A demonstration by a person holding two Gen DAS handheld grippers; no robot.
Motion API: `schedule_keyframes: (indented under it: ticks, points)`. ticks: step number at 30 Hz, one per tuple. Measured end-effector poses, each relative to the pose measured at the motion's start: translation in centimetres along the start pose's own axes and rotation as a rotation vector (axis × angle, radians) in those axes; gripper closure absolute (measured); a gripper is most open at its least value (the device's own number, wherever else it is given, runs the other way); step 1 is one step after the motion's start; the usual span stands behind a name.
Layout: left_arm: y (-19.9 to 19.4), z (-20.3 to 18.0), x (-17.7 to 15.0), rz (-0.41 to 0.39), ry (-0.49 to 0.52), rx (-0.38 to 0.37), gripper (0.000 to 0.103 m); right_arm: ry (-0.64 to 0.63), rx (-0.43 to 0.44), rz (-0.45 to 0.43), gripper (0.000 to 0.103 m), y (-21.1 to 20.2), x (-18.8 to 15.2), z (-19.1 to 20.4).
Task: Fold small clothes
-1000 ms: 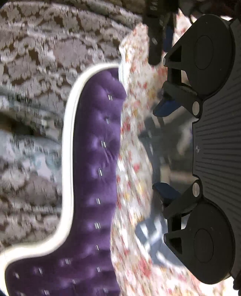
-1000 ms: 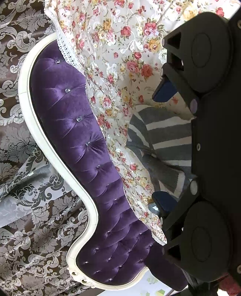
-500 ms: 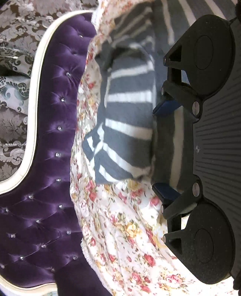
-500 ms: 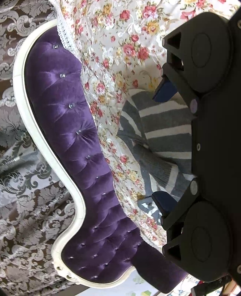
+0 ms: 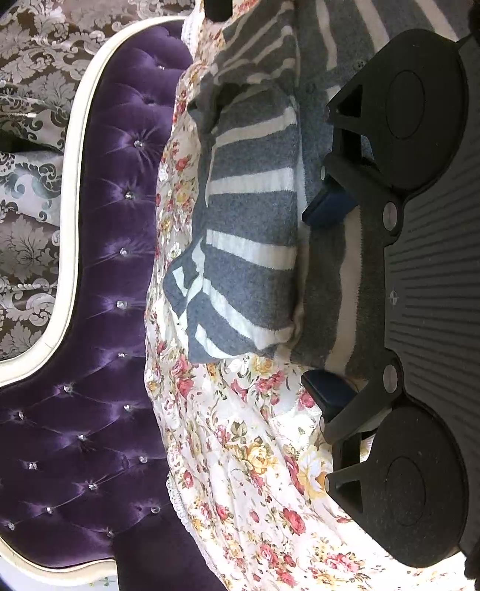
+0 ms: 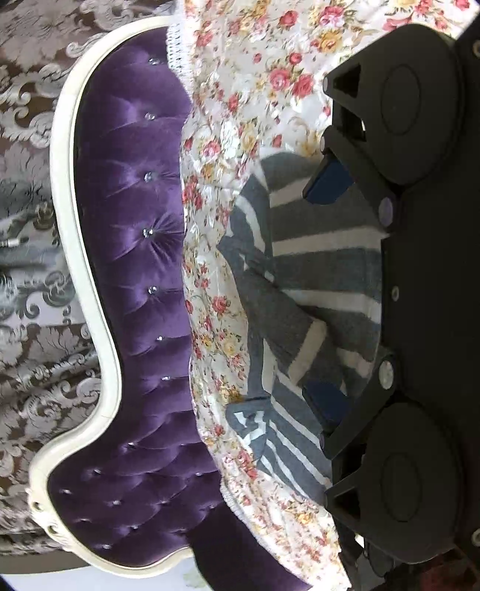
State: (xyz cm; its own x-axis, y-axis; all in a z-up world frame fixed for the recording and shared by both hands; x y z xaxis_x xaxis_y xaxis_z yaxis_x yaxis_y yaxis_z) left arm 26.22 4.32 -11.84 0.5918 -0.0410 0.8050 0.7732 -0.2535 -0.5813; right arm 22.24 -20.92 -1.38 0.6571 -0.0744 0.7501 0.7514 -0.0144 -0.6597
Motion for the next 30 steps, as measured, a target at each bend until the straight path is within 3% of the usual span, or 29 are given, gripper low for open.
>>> schedule_keyframes:
  ticks: [5,10,13,21,26,30]
  points:
    - [0.2,0.0,0.0,0.009,0.006,0.004,0.016,-0.063,-0.051,-0.004,0.000,1.9,1.4,3.7]
    - [0.2,0.0,0.0,0.013,0.003,0.000,0.016,-0.202,-0.180,0.055,0.003,4.7,0.8,5.9]
    - [0.2,0.1,0.0,0.011,-0.002,-0.004,0.016,-0.224,-0.241,0.071,0.004,4.5,0.0,4.5]
    - [0.0,0.1,-0.1,0.002,-0.008,-0.008,0.017,-0.084,-0.302,0.077,0.004,0.5,-1.1,-2.9]
    - [0.0,0.0,-0.1,0.002,-0.010,-0.010,0.017,0.041,-0.216,0.029,0.004,-1.0,-0.7,-5.0]
    - [0.0,0.0,-0.1,0.000,-0.011,-0.010,0.017,0.202,-0.099,0.012,0.004,-0.6,0.0,-6.1]
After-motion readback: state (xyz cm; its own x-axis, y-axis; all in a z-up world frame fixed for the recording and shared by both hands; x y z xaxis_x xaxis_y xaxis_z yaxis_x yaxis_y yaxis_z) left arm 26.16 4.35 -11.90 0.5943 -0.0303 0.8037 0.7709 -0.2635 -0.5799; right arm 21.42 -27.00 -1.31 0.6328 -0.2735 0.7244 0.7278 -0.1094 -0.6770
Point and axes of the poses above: each gripper's, at about its wrist camera, not at the fingertips, and y roughly the way its jaws point, z to its left, x to its top, the point moved 3 cm from there along y, roughly the way its jaws point, and after that the axes turned 12 degrees about -x, right-handed, at the moved point
